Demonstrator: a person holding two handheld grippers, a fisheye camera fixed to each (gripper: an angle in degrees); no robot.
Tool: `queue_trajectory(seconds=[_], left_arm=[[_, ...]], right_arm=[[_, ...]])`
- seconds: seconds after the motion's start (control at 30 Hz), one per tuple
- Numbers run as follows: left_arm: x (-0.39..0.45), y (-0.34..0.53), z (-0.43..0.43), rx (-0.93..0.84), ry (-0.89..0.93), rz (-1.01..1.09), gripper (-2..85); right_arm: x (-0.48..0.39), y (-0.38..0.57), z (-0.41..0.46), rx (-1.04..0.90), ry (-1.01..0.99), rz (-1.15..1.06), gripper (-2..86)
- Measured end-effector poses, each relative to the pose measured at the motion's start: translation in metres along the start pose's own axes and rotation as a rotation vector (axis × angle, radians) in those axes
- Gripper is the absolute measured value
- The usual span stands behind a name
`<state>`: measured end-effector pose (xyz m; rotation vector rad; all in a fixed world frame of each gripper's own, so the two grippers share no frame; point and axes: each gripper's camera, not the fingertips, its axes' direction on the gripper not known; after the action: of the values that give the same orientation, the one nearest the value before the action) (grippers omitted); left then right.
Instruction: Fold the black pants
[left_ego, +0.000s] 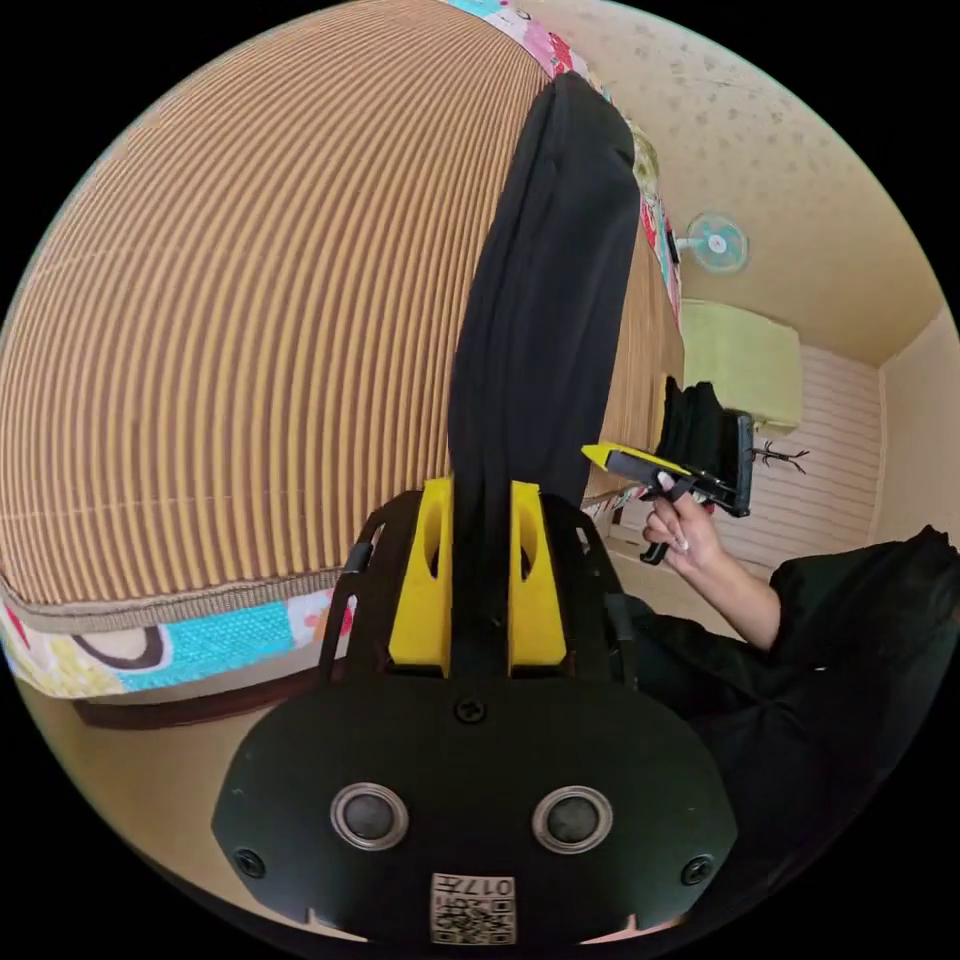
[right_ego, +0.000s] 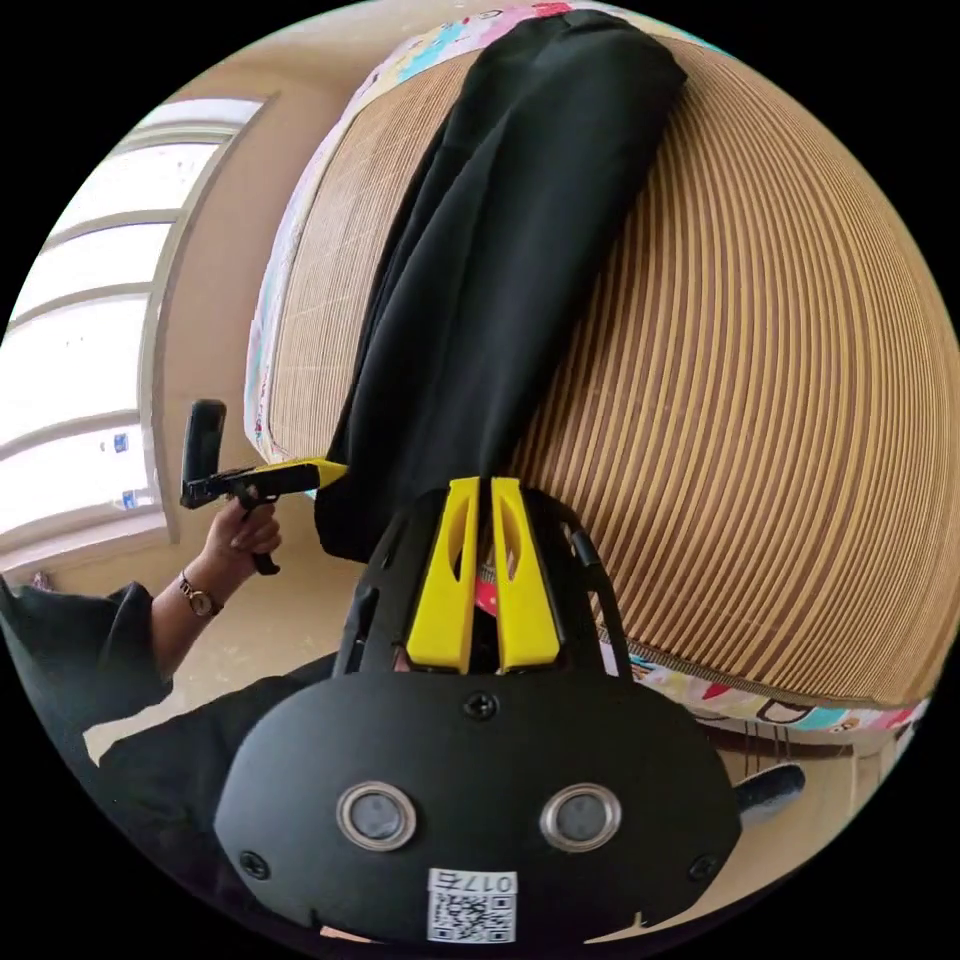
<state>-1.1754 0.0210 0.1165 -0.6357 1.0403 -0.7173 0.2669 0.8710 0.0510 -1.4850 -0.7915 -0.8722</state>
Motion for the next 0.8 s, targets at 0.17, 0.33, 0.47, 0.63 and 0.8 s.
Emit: queue_trajectory(seconds=[0.17,0.33,0.47,0.63,0.8], left_arm=[[0.025,0.033,0.079,-0.123,0.031,-0.047,6.4],[0.056,0.032,0.064,0.102,-0.042,-0.048,7.2],[0.087,-0.043,0.070,0.166,-0.029,0.064,8.8],[0.109,-0.127,0.115,0.098,-0.169,0.148,7.3],[0.123,-0.126,0.145,0.109,-0.347,0.187,4.0]], right_arm=[[0.006,0.038,-0.011,-0.118,0.224,-0.066,3.3],[0.028,0.054,-0.033,-0.060,0.068,0.093,4.1],[0.031,0.056,-0.056,0.116,0.041,0.166,7.4],[0.028,0.037,-0.054,0.131,0.053,0.175,10.2],[0.027,0.035,-0.044,0.138,0.004,0.221,9.7]])
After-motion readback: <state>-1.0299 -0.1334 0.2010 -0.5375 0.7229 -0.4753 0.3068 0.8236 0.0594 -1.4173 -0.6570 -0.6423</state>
